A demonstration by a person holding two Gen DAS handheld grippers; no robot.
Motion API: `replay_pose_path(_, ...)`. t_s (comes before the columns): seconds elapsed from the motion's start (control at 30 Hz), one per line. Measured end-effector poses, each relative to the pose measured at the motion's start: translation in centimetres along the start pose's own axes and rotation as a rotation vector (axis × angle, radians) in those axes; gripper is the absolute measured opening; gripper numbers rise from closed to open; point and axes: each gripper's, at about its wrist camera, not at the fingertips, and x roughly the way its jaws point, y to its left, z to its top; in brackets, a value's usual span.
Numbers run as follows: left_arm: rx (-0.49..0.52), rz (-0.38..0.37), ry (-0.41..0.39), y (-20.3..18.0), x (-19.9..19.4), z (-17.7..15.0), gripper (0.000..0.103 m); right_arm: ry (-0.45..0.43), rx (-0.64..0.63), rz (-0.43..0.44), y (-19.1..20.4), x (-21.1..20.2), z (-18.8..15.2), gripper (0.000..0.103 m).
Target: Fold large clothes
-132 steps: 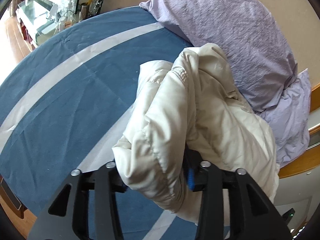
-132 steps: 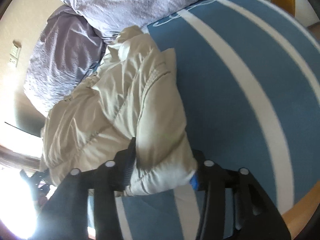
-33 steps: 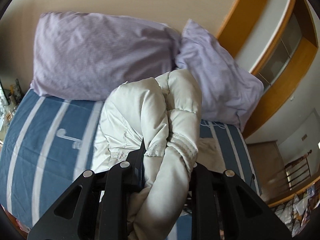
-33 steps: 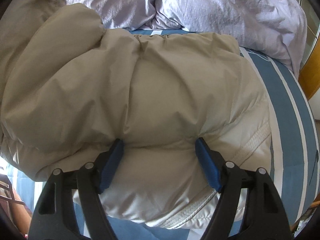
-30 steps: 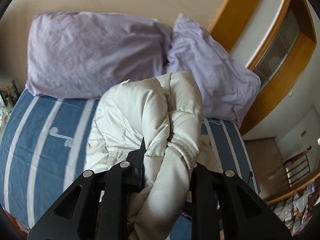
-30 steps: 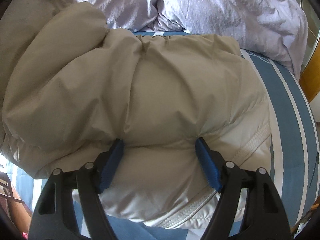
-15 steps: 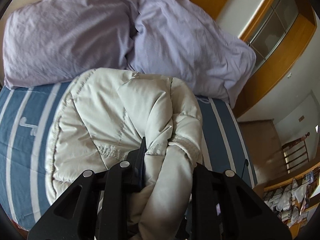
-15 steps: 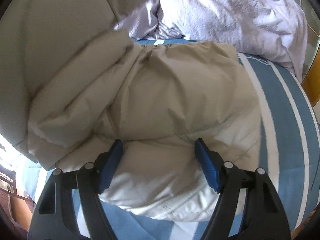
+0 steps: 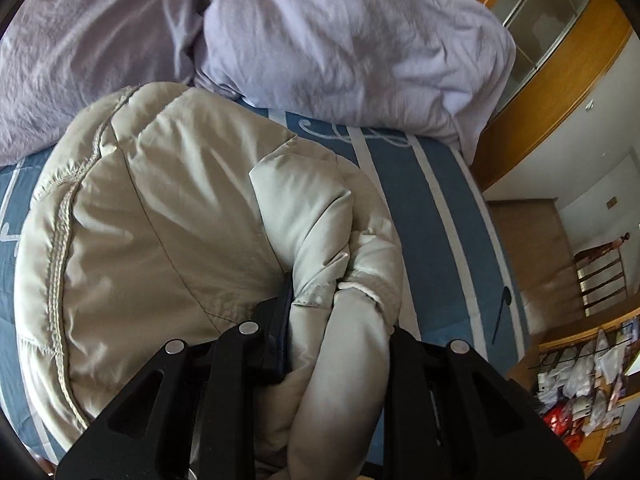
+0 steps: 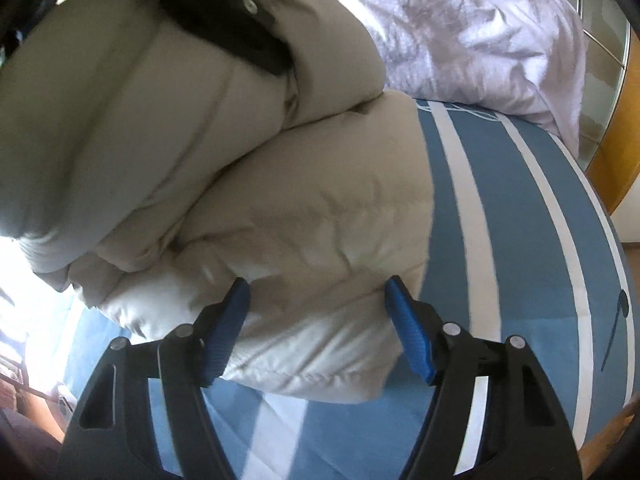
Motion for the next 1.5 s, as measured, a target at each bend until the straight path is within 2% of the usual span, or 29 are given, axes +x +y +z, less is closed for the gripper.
replay_pose_path(0.2,0.036,0.077,-0.007,-1.5,0.4,-0.4,0.022,0.018,0.042,-0.005,-2.3,-0.1,-0.8,0.069)
replay_pose_path(0.47,0.093,0.200,0.001,-3.1,-0.1,-0.4,0.033,0.013,0.048,-0.015,-3.6,-0.5,-0.6,0.069)
replay_pose_path(0.77,0.105,0.269,-0.010,-4.7,-0.5,-0.8,0.036,0.009,0.108,-0.043,-6.0,-0.6,-0.4,0.069)
replay_pose_path(0.87,0.108,0.251,-0.023,-5.3,-0.7,-0.9,0.057,0.013,0.137,-0.049,-6.8,-0.5,-0.5,0.069)
replay_pose_path(0.9,0.112,0.225,-0.034,-5.6,-0.9,-1.1,0.076,0.015,0.146,-0.052,-7.1,-0.5,-0.6,0.069)
replay_pose_path(0.93,0.118,0.208,-0.047,-6.0,-1.1,-1.2,0.087,0.016,0.154,-0.055,-7.3,-0.5,-0.6,0.069)
replay_pose_path(1.03,0.149,0.217,-0.071,-6.9,-1.3,-1.5,0.087,0.017,0.167,-0.066,-7.8,-0.5,-0.7,0.069)
replay_pose_path(1.2,0.130,0.175,-0.065,-6.7,-2.0,-1.4,0.087,0.011,0.179,-0.078,-8.2,-0.9,-0.8,0.069)
replay_pose_path(1.33,0.125,0.124,-0.084,-6.5,-3.9,-1.6,0.088,0.010,0.183,-0.086,-8.3,-1.1,-0.8,0.069)
replay_pose_path(1.5,0.107,0.100,-0.117,-5.0,-6.8,-1.8,0.088,-0.008,0.182,-0.093,-8.4,-1.9,-0.4,0.069)
